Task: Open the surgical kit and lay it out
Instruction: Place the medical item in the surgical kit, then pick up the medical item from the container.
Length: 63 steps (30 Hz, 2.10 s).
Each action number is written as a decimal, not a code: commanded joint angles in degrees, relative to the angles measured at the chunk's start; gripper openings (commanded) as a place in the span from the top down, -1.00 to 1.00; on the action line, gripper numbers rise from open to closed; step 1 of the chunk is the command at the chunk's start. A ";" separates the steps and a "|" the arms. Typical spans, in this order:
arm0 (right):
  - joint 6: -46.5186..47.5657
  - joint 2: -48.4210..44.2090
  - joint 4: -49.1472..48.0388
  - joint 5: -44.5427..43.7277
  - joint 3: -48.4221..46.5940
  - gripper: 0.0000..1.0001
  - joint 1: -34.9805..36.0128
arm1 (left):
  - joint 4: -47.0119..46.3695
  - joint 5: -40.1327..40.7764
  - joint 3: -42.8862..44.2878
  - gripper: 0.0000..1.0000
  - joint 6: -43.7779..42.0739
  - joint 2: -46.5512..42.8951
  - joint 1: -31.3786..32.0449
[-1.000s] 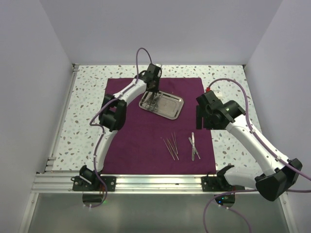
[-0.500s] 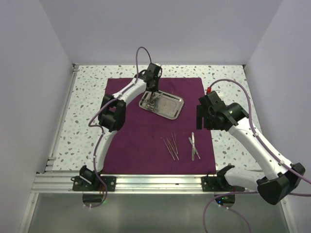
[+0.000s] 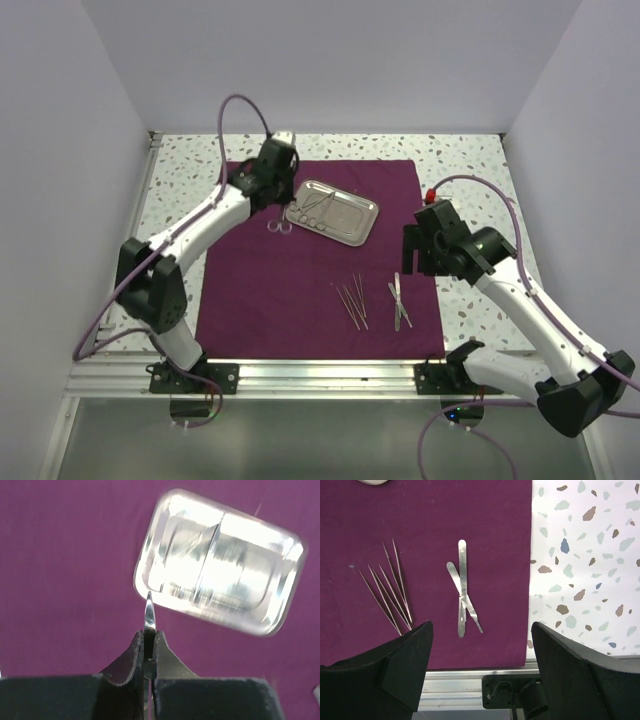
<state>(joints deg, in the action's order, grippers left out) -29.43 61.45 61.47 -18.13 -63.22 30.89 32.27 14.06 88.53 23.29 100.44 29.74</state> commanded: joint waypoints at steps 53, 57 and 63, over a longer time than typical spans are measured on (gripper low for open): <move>-3.18 5.52 5.41 -8.50 -4.19 -0.67 -0.22 | -4.41 -8.70 31.53 -0.06 -14.85 38.95 0.94; -2.30 7.10 4.54 -8.50 -5.07 -0.67 -0.31 | -4.59 -8.53 30.65 -0.07 -14.76 39.48 1.20; -1.16 7.89 4.01 -8.94 -5.25 -0.67 -0.22 | -2.84 -4.07 32.31 -0.10 -14.50 42.55 1.11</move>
<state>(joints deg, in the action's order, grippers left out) -31.44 69.36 66.32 -24.97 -66.00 30.72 29.28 6.76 118.43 9.63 140.07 30.83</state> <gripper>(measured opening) 0.834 0.544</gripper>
